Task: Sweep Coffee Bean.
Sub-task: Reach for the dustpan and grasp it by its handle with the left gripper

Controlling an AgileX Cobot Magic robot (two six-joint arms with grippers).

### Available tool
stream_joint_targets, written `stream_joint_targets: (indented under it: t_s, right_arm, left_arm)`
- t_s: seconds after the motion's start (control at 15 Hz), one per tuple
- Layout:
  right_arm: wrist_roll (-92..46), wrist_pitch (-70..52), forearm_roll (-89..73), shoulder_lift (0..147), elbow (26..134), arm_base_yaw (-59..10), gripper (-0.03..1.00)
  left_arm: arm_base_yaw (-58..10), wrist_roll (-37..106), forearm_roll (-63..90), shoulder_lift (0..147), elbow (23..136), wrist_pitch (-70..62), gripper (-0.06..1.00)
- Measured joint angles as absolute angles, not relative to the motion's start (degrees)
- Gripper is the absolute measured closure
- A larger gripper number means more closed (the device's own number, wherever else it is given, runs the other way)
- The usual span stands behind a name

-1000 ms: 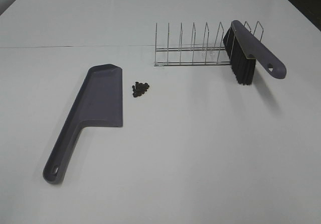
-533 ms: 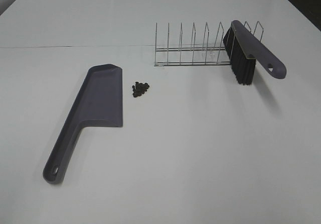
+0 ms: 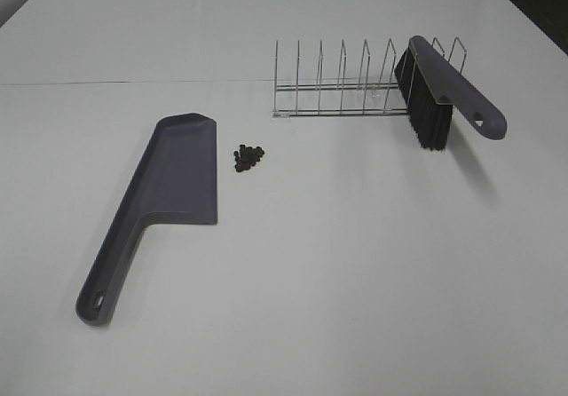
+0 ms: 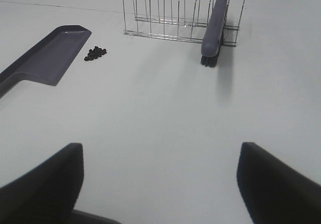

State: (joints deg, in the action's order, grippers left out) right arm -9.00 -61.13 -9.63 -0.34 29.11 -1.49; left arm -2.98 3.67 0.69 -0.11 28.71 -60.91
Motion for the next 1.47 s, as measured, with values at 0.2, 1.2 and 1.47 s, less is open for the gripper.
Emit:
stream_joint_targets:
  t_s: [0.2, 1.2, 1.47]
  right_arm:
    - [-9.00, -61.13, -9.63, -0.34, 29.11, -1.49, 0.26]
    - [-9.00, -61.13, -9.63, -0.34, 29.11, -1.49, 0.26]
    - [-8.94, -61.13, -9.63, -0.34, 29.11, -1.49, 0.26]
  left_arm:
    - [-2.98, 3.67, 0.80, 3.21, 29.39, -59.59, 0.19]
    - [-2.98, 5.16, 15.18, 76.38, 57.35, -41.71, 0.18]
    - [-3.84, 4.98, 17.59, 92.65, 64.11, -45.95, 0.18]
